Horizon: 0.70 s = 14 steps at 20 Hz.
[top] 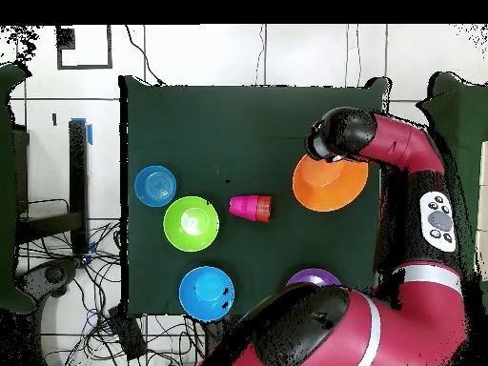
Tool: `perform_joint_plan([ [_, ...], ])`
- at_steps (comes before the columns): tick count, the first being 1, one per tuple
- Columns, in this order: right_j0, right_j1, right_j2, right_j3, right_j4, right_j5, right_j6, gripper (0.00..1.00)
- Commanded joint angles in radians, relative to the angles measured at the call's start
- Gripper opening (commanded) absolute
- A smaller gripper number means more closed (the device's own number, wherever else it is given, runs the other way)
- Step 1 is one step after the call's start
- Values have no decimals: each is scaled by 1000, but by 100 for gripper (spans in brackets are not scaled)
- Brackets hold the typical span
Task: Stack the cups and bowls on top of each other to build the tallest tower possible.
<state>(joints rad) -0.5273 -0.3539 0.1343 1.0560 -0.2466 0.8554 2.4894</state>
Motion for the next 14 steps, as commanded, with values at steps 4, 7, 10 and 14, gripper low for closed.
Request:
perform_joint_plan([
  [4,-25,61,94,31,-117,-66,-335,0],
  [7,-23,58,91,44,-125,-84,-317,0],
  [10,-22,55,91,51,-136,-104,-310,0],
  [14,-24,56,96,54,-139,-111,-312,100],
])
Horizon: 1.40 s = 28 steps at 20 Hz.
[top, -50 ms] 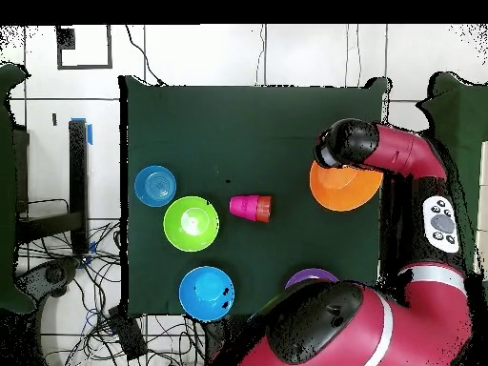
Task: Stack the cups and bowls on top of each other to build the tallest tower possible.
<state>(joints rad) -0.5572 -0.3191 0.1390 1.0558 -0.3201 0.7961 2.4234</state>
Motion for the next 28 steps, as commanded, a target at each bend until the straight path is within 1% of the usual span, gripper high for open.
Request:
perform_joint_plan([
  [1,5,21,92,55,-65,-52,-247,100],
  [12,-2,20,103,61,-55,-40,-246,100],
  [16,-33,14,135,83,-21,-23,-261,100],
  [22,-53,-71,129,152,-20,15,-265,100],
  [26,-45,-143,121,188,-15,73,-245,100],
  [28,-41,-175,118,218,-13,85,-234,100],
])
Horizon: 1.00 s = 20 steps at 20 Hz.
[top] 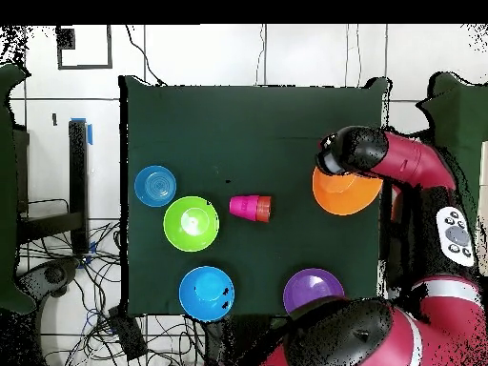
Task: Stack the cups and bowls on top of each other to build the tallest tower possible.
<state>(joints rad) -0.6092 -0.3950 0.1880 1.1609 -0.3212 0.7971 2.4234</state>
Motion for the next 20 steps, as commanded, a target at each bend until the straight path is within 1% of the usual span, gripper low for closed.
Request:
perform_joint_plan([
  [1,14,-110,68,114,-9,101,-231,100],
  [4,13,-137,69,131,-7,127,-231,100],
  [5,9,-146,72,148,-4,121,-229,100],
  [9,-18,-150,97,193,12,88,-223,100],
  [14,-31,-153,108,235,22,52,-203,100],
  [17,-48,-158,128,288,48,19,-186,100],
  [20,-82,-158,162,356,76,-28,-179,100],
])
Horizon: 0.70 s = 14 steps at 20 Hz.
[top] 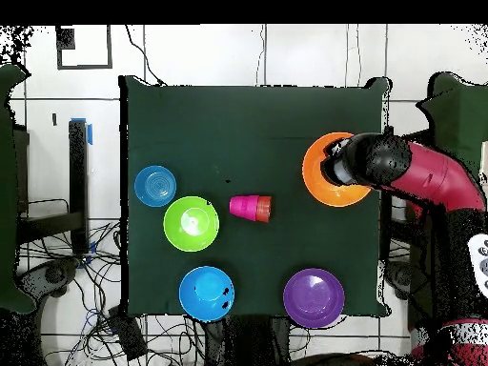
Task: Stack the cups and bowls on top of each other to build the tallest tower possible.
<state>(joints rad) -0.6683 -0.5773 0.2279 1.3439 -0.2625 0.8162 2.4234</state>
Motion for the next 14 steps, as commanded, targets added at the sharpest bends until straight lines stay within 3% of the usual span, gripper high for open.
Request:
perform_joint_plan([
  [1,-33,24,132,195,23,-61,-176,100],
  [8,-147,96,256,315,80,-117,-202,100],
  [14,-232,174,349,350,64,-173,-232,100],
])
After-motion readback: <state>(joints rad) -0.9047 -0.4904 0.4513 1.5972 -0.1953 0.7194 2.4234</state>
